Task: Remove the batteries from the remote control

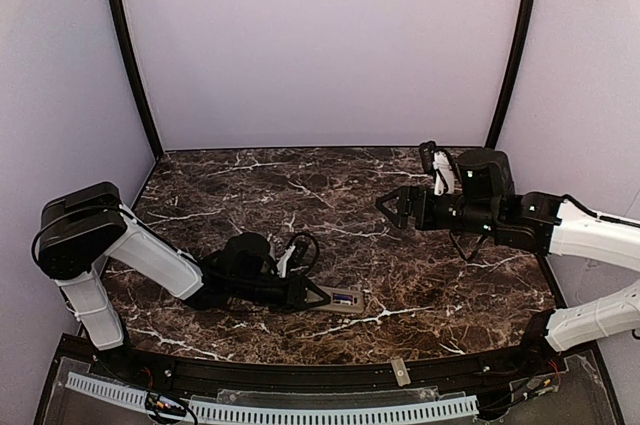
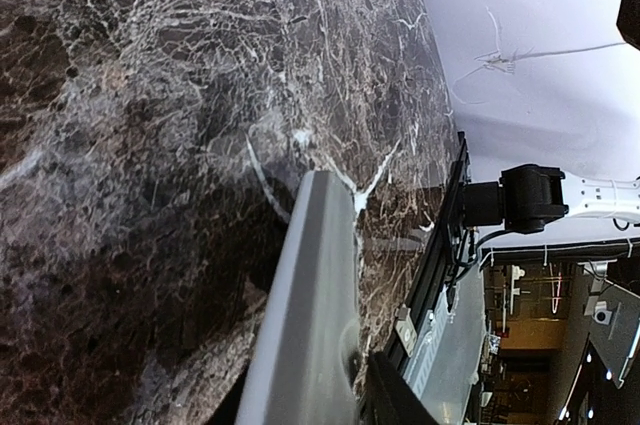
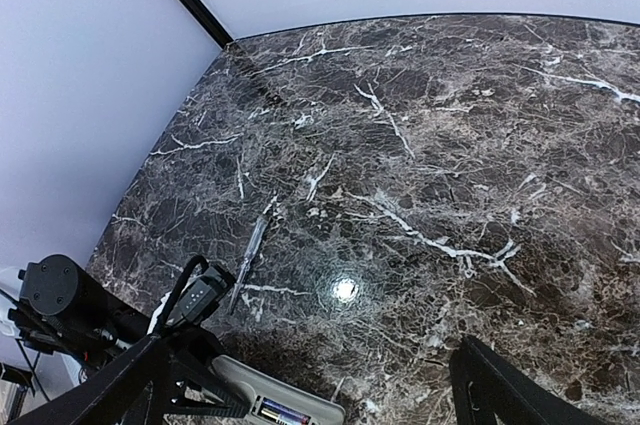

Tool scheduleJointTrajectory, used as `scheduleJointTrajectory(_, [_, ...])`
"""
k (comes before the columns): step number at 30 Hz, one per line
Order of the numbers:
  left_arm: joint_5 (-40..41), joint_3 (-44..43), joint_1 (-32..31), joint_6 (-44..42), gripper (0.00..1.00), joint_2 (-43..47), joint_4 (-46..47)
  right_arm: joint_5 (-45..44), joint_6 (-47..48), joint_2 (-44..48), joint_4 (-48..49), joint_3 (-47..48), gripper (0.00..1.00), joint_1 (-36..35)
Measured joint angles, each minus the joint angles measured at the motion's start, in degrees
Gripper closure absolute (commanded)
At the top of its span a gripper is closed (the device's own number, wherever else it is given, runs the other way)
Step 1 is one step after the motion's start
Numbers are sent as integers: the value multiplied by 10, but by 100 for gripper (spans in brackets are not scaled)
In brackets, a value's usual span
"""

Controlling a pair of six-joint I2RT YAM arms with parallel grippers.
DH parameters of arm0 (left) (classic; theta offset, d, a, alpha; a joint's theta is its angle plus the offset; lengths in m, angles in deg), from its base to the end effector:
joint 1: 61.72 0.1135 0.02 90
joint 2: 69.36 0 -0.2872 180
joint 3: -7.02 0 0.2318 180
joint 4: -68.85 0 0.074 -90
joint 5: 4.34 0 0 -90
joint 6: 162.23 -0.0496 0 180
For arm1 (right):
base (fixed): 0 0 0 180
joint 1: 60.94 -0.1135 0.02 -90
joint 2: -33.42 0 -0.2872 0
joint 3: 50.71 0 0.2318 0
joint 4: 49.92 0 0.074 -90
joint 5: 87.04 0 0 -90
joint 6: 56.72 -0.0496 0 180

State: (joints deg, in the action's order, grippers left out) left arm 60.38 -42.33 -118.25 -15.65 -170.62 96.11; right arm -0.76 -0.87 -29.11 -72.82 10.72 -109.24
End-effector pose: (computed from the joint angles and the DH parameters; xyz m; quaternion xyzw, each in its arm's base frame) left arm 0.1627 -0.2845 0.1632 0.1178 0.8214 -0.5411 0.1366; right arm 0.1568 0.1712 0.3136 -0.0857 0.8340 0.3383 0.4274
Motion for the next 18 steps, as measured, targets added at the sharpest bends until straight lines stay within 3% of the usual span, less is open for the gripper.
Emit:
scheduleJointTrajectory(9, [10,-3,0,-21,49,1,-47,0,3,-3,-4,0,3,1])
scheduleJointTrajectory(18, [65,-35,0,-79,38,51,-173,0,9,-4,-13,1,3,4])
